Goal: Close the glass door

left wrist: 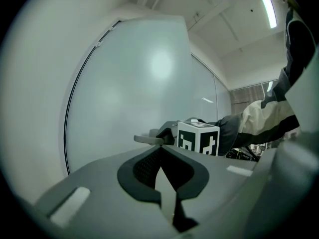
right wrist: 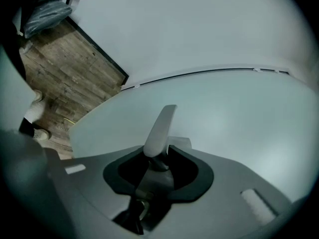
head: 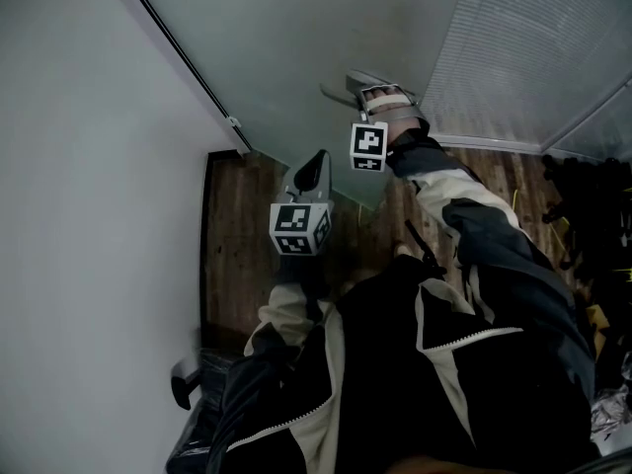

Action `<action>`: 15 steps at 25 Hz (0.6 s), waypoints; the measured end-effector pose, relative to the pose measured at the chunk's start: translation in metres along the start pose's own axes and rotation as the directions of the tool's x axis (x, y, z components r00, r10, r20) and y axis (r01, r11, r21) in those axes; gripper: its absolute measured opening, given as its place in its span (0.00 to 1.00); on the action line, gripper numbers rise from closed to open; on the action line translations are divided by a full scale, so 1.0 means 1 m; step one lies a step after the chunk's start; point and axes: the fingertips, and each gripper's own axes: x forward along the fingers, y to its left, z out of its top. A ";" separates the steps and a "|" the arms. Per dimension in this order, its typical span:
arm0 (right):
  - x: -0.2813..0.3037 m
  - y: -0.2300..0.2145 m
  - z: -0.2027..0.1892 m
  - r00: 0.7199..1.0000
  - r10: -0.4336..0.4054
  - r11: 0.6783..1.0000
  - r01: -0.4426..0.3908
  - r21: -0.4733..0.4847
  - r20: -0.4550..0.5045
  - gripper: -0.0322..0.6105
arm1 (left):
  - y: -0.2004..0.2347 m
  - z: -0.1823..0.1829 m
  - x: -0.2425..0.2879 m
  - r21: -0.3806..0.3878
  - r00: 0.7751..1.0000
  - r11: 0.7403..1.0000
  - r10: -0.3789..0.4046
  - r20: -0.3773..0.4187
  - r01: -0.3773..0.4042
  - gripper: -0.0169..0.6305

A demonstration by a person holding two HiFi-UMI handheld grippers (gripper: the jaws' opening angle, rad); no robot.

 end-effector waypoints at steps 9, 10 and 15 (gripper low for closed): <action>0.053 -0.026 -0.047 1.000 -0.015 1.000 0.015 0.013 -0.025 0.25 | -0.003 0.014 0.054 0.016 1.000 1.000 -0.003 -0.023 0.003 0.03; 0.060 -0.029 -0.053 1.000 -0.017 1.000 0.017 0.015 -0.025 0.25 | -0.005 0.017 0.064 0.019 1.000 1.000 -0.003 -0.029 0.003 0.04; 0.088 -0.033 -0.074 1.000 -0.019 0.999 0.019 0.026 -0.022 0.25 | -0.009 0.018 0.099 0.026 1.000 1.000 0.001 -0.024 -0.001 0.04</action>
